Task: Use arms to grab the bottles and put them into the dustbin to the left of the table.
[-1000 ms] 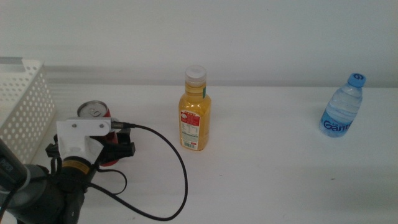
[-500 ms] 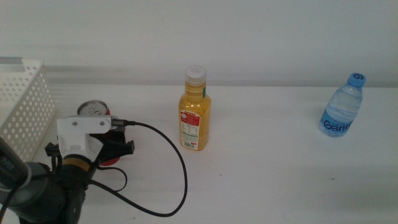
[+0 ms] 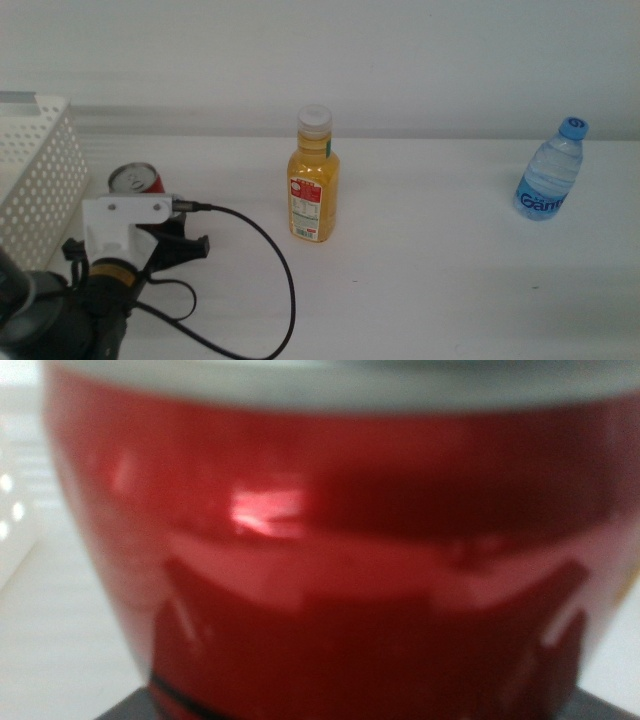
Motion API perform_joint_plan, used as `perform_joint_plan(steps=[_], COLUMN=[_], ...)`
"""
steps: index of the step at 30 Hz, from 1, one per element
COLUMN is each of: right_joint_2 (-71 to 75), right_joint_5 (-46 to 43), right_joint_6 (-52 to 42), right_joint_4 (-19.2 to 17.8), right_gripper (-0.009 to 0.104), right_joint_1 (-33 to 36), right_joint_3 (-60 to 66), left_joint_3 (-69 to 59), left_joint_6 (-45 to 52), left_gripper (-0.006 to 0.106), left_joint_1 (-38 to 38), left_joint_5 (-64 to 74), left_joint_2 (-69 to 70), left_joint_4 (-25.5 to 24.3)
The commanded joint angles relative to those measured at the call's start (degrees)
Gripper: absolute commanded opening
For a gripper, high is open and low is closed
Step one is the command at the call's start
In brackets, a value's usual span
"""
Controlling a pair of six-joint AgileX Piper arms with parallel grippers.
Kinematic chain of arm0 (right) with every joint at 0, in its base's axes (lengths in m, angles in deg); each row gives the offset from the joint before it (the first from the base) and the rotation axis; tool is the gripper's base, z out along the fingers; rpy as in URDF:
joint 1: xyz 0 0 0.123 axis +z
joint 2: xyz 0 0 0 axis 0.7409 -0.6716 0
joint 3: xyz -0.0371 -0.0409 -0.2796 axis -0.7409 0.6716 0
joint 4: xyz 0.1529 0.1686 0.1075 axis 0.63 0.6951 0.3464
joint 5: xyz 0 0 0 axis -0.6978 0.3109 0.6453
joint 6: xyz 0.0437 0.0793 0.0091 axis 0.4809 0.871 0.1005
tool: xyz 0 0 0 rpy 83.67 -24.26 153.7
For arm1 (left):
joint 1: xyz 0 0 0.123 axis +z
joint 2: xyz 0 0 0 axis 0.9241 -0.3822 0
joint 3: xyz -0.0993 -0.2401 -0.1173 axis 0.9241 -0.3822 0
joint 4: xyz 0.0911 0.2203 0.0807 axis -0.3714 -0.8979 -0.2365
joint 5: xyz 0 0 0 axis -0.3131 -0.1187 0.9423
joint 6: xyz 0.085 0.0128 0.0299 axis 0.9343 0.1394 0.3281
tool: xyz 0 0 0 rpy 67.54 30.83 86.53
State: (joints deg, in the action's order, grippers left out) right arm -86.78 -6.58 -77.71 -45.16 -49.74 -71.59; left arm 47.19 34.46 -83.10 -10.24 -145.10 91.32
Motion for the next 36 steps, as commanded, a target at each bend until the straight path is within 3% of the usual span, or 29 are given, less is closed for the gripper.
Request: perform_joint_plan(steps=[1, 13, 18, 21, 28, 36], right_joint_2=[2.19, 2.19, 2.19, 2.19, 2.19, 2.19], right_joint_5=[-0.26, -0.26, -0.26, -0.26, -0.26, -0.26], right_joint_6=[-0.18, -0.18, -0.18, -0.18, -0.18, -0.18], right_joint_4=[-0.19, -0.19, -0.19, -0.19, -0.19, -0.19], right_gripper=[0.088, 0.088, 0.088, 0.088, 0.088, 0.088], right_joint_1=[-0.39, -0.39, -0.39, -0.39, -0.39, -0.39], right_joint_3=[2.43, 2.43, 2.43, 2.43, 2.43, 2.43], left_joint_3=[-1.88, -5.34, -2.44, 1.52, 14.93, 27.90], left_joint_6=[-0.41, 9.90, 13.74, 17.35, 17.66, 20.20], left_gripper=[-0.002, -0.002, -0.002, -0.002, -0.002, -0.002], left_joint_1=[0.13, 0.13, 0.98, 4.24, 10.71, 16.16], left_joint_5=[-1.56, 24.53, 45.67, 61.28, 94.63, 112.04], left_joint_2=[3.17, 28.33, 39.19, 43.67, 45.78, 43.76], left_joint_4=[0.51, 3.27, 8.29, 8.43, 1.78, -1.35])
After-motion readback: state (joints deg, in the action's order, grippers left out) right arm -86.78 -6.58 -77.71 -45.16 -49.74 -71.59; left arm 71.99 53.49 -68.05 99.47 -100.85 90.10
